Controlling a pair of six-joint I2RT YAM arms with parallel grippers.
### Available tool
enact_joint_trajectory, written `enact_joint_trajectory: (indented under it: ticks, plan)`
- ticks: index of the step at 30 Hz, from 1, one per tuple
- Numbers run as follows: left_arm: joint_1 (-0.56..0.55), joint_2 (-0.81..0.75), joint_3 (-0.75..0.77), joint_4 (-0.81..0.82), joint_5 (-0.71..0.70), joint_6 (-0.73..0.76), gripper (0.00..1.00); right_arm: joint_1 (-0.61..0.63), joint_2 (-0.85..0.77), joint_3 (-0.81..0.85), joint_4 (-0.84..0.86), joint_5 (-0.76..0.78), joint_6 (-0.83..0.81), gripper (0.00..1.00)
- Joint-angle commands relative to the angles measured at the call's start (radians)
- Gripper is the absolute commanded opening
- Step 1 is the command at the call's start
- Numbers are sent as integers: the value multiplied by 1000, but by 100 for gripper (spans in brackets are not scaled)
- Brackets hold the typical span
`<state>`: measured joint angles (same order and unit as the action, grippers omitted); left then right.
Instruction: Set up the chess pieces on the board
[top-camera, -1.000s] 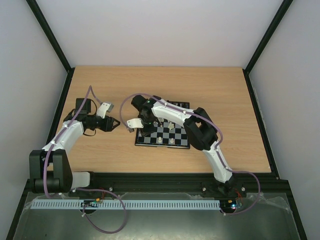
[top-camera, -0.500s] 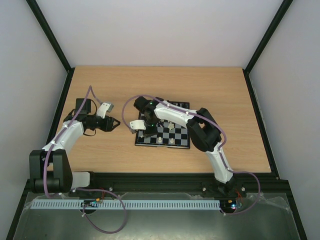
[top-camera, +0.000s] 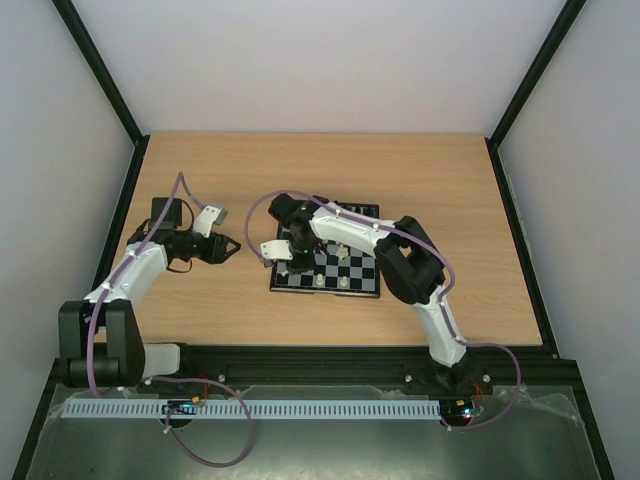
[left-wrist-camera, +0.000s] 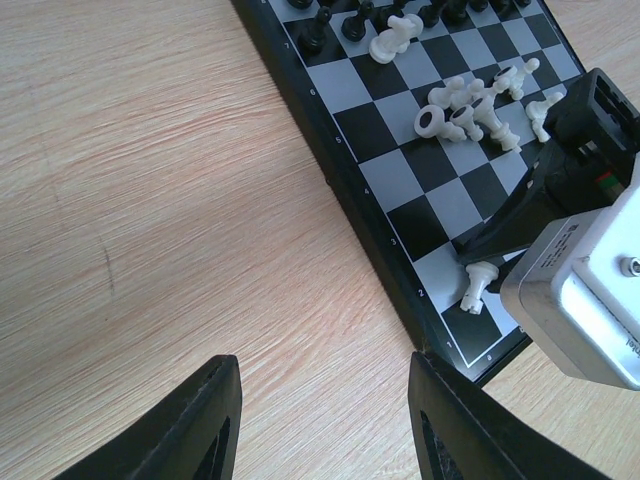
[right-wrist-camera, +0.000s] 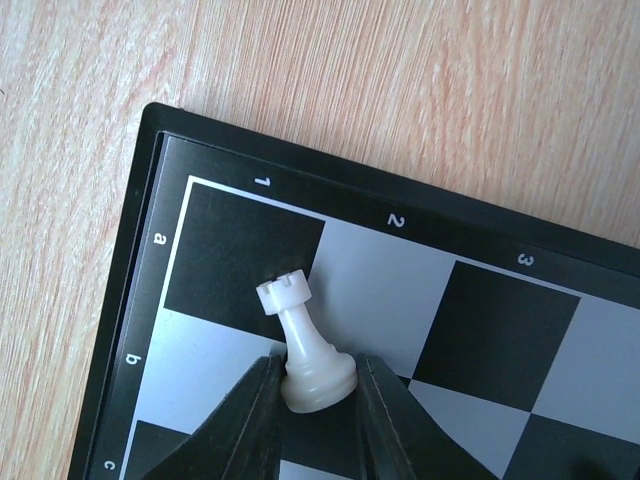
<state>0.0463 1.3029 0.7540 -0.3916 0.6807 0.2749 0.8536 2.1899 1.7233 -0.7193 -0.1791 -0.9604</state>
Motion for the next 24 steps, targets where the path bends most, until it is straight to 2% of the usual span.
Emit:
enact_joint_trajectory:
  ticks: [1, 3, 7, 16, 24]
  plan:
    - [6, -23, -9, 8, 22, -11, 49, 8, -11, -37, -61, 9, 4, 21]
    - [6, -22, -10, 10, 22, -11, 49, 8, -17, -44, -61, 6, 8, 22]
    - [7, -19, -12, 13, 21, -13, 49, 13, -39, -83, 13, 25, 28, 31]
    - [7, -24, -22, 23, 20, -18, 49, 34, -1, -42, 13, 35, 4, 30]
    - [9, -28, -28, 32, 23, -20, 49, 34, -17, -75, -16, 55, -28, 23]
